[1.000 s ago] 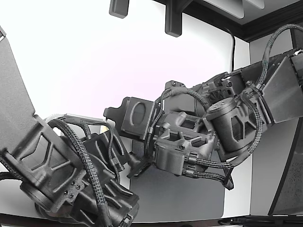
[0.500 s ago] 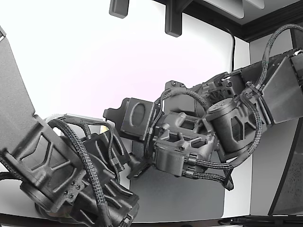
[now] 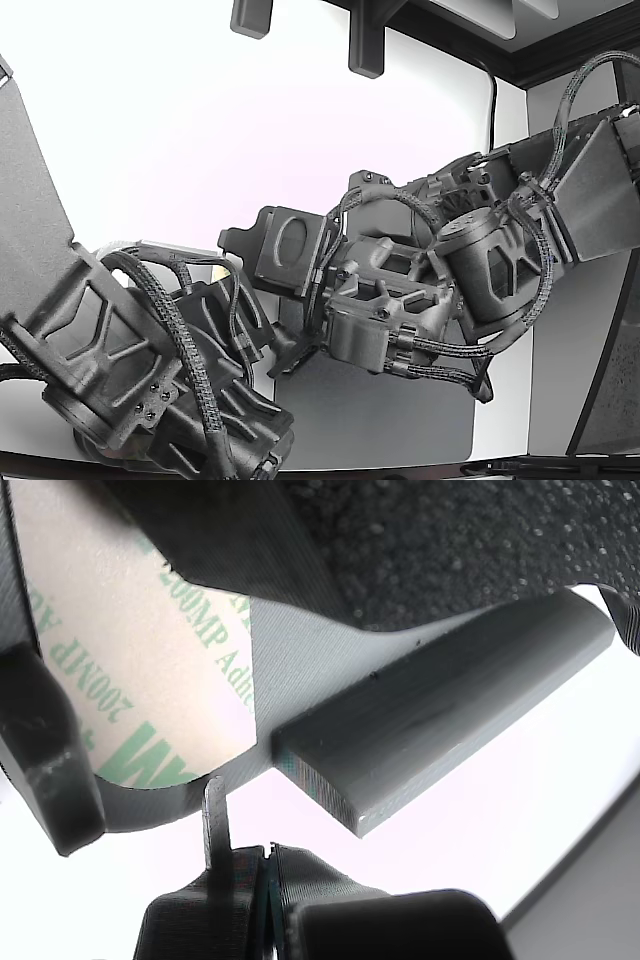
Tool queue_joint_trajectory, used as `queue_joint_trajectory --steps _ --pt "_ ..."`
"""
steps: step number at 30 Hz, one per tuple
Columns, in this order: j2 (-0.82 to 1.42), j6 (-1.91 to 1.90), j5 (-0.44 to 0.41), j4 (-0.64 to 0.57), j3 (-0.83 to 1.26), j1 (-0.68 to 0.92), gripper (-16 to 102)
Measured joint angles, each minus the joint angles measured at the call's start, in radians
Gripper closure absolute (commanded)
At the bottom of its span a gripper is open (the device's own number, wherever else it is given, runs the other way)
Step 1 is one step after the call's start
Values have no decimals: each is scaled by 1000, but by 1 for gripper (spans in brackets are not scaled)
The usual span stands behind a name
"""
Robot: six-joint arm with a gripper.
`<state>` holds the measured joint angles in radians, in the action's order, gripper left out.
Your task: Peel off protective film from adhesive tape.
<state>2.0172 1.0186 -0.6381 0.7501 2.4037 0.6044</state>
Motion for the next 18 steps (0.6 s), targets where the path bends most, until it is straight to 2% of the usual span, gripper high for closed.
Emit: queue_joint_trajectory --steps 18 --pt "-9 -9 0 5 -8 3 97"
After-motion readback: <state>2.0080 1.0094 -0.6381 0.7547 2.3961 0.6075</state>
